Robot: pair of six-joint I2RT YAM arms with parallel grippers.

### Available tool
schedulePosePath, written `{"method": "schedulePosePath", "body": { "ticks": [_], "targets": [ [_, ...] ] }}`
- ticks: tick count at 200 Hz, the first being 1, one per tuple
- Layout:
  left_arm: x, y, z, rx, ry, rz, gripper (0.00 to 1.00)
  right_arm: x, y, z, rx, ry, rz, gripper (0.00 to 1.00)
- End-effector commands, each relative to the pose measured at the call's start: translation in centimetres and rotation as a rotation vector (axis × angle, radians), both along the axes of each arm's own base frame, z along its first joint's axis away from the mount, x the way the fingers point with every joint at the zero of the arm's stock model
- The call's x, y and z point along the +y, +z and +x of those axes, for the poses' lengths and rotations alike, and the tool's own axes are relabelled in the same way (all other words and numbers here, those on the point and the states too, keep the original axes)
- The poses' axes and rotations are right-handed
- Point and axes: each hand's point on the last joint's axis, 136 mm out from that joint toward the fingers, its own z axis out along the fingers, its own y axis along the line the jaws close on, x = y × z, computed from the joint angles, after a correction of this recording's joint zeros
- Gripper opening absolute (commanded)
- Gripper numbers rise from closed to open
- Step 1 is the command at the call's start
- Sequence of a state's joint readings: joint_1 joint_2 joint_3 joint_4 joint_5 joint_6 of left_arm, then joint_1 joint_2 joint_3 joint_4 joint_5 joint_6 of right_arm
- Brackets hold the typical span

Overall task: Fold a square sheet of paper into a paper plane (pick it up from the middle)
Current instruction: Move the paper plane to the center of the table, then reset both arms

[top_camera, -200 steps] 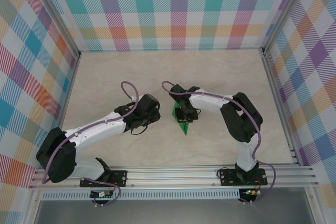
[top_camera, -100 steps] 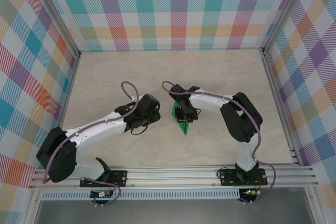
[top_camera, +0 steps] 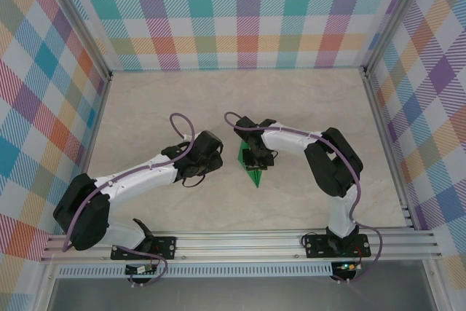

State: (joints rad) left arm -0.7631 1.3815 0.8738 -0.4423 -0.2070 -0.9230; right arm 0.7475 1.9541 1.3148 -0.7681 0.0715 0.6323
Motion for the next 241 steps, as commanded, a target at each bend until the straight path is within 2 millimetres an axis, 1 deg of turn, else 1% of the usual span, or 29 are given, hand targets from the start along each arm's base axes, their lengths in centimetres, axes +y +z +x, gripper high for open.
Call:
{"method": "schedulePosePath", "body": {
  "ticks": [1,14,34,54,75,86,97,103,118,125,135,142,146,151,158,165,170,182,192,194,205,223,237,241],
  "targets": [
    [0.0,0.5,0.5,-0.012,0.001,0.005,0.43,0.4,1.5,0.1,-0.031,-0.002,0.03,0.26],
    [0.1,0.5,0.5,-0.011,0.0,0.008,0.43,0.6,3.1,0.3,-0.067,0.003,0.061,0.3],
    [0.1,0.6,0.5,-0.015,0.001,0.008,0.43,0.3,5.4,0.5,-0.124,-0.005,0.089,0.34],
    [0.2,0.6,0.5,-0.017,-0.002,0.016,0.43,-0.5,7.4,0.4,-0.183,-0.014,0.102,0.39],
    [0.5,0.7,0.5,-0.022,0.0,0.027,0.43,-1.9,10.4,0.6,-0.294,-0.026,0.121,0.44],
    [0.7,0.8,0.4,-0.027,0.003,0.032,0.43,-3.1,12.2,0.8,-0.379,-0.039,0.115,0.51],
    [0.9,0.9,0.5,-0.036,0.005,0.035,0.43,-4.6,14.1,1.0,-0.471,-0.055,0.105,0.55],
    [1.1,0.9,0.5,-0.042,0.009,0.04,0.43,-5.5,15.0,1.1,-0.523,-0.064,0.097,0.61],
    [1.7,1.1,0.5,-0.055,0.02,0.066,0.44,-7.9,17.1,1.2,-0.647,-0.093,0.06,0.81],
    [2.1,1.3,0.5,-0.062,0.024,0.079,0.44,-9.3,17.9,1.3,-0.702,-0.117,0.024,0.86],
    [2.7,1.5,0.6,-0.071,0.034,0.098,0.44,-11.3,18.9,1.3,-0.767,-0.154,-0.032,0.97],
    [3.1,1.8,0.7,-0.083,0.04,0.111,0.44,-12.4,19.8,1.3,-0.813,-0.169,-0.056,1.0],
    [3.3,1.9,0.7,-0.09,0.043,0.121,0.45,-13.1,19.9,1.3,-0.832,-0.174,-0.075,1.0],
    [3.7,2.0,0.7,-0.097,0.054,0.131,0.49,-14.0,20.3,1.4,-0.862,-0.185,-0.105,1.0],
    [4.2,2.2,0.8,-0.107,0.063,0.144,0.52,-15.1,20.5,1.5,-0.893,-0.199,-0.142,1.0],
    [4.6,2.5,0.8,-0.119,0.073,0.156,0.53,-16.1,20.9,1.6,-0.919,-0.218,-0.174,1.0],
    [5.1,2.6,0.9,-0.126,0.083,0.165,0.53,-17.2,21.1,1.5,-0.938,-0.241,-0.211,1.0],
    [6.0,3.1,0.9,-0.148,0.101,0.192,0.57,-18.6,21.2,1.5,-0.975,-0.246,-0.256,1.0],
    [6.9,3.4,0.8,-0.164,0.122,0.217,0.64,-19.3,21.0,1.8,-1.019,-0.229,-0.283,1.0],
    [7.1,3.4,0.8,-0.165,0.128,0.224,0.65,-19.4,20.7,1.8,-1.019,-0.22,-0.293,1.0],
    [8.2,3.6,0.7,-0.179,0.154,0.251,0.76,-20.3,19.7,2.0,-1.03,-0.222,-0.315,1.0],
    [9.9,3.9,0.6,-0.202,0.192,0.295,0.9,-22.0,17.7,2.1,-0.992,-0.246,-0.362,1.0],
    [11.2,4.3,0.4,-0.221,0.208,0.332,0.99,-22.6,16.4,2.4,-0.959,-0.243,-0.375,1.0],
    [11.6,4.4,0.4,-0.227,0.214,0.34,1.0,-22.8,16.1,2.4,-0.957,-0.245,-0.377,1.0]
  ]
}}
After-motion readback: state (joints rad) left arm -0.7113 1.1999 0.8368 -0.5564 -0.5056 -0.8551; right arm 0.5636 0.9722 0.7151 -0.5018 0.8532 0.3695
